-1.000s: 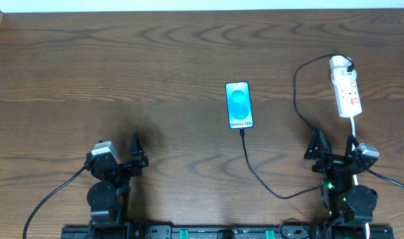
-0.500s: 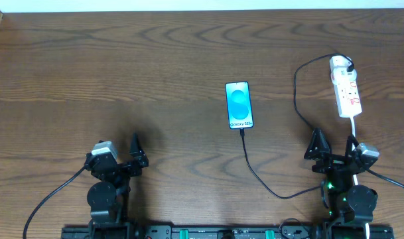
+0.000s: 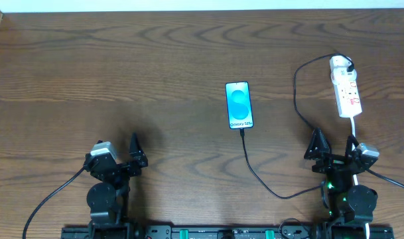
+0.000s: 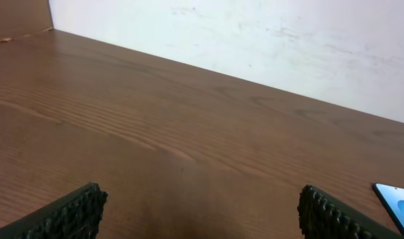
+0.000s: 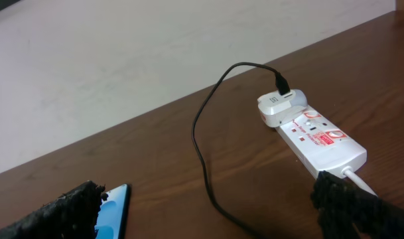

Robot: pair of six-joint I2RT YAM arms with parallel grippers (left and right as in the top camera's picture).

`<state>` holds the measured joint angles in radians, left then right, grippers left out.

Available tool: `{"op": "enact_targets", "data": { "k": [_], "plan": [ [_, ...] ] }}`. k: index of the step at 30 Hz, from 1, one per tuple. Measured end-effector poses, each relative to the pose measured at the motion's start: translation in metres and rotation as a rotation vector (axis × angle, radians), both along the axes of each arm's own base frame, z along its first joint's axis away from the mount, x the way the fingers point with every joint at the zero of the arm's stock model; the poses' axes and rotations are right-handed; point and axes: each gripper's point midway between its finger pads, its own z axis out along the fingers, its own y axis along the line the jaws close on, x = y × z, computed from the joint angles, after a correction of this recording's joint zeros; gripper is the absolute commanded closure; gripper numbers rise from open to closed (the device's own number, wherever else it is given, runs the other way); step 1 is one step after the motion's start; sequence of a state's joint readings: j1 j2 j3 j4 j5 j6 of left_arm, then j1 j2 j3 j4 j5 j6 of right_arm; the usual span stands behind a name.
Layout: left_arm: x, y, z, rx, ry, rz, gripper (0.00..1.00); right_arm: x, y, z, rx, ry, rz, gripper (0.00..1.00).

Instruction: Plug charger to phone and switch on socket

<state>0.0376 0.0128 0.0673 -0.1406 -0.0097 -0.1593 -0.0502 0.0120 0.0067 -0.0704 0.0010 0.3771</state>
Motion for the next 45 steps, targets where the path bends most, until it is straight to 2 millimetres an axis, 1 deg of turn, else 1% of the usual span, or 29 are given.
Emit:
{"op": "enact_targets", "data": {
  "k": [5,12,18,28,45],
  "plan": [
    [0.004,-0.001,0.008,0.011,-0.062,-0.011,0.07,0.0,0.0,0.0,0.0,0.0,0.0,0.01],
    [0.006,-0.011,0.005,0.068,-0.06,-0.073,0.07,0.0,0.0,0.0,-0.001,0.0,0.0,0.01],
    [0.006,-0.012,0.005,0.092,-0.058,-0.085,0.06,0.0,0.0,0.0,-0.003,0.0,0.0,0.01],
    [0.006,-0.014,0.005,0.188,-0.053,-0.109,0.07,0.0,0.0,0.0,-0.003,0.0,0.0,0.01],
    [0.006,-0.014,0.005,0.205,-0.052,-0.111,0.07,0.0,0.0,0.0,-0.003,0.0,0.0,0.01]
  ]
}}
